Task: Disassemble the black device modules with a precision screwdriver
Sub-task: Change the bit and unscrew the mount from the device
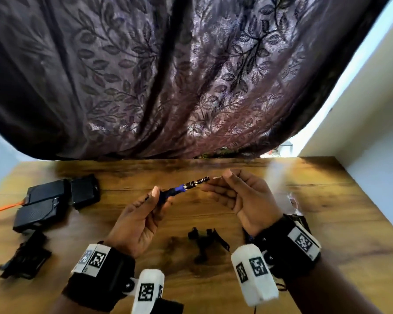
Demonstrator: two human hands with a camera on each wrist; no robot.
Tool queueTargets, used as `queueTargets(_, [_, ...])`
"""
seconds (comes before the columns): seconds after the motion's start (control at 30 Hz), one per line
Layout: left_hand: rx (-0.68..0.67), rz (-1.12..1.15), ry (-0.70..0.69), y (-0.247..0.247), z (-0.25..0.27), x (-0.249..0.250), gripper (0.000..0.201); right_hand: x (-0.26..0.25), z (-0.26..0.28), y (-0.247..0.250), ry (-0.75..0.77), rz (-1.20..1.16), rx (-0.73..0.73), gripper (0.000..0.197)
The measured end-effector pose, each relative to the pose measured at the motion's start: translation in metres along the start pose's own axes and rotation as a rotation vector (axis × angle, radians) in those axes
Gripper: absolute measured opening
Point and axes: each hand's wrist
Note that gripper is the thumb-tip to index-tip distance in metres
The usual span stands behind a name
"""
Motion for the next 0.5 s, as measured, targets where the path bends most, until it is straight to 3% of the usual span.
queueTargets(0.17, [-0.038, 0.013, 0.043, 0.018, 0.002, 0.015, 0.022, 0.02, 0.004, -0.023, 0.041, 0.013, 0.047, 0.021])
queueTargets(0.33, [-0.063, 0.004, 0.073, 0.03, 0.0, 0.029, 0.027, 0.027, 0.003, -0.04, 0.058, 0.013, 0.087, 0.023])
queueTargets(0.5, [-0.079, 0.008, 0.067, 0.042, -0.006, 0.04, 0.031, 0.027, 0.002, -0.049, 0.146, 0.205, 0.101, 0.012])
Point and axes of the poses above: each hand's wrist, its own z-axis away from the middle knuckle, its own y-axis out of the back of the hand, x = y × z, and after that the axes turned 5 degrees about z, right-handed
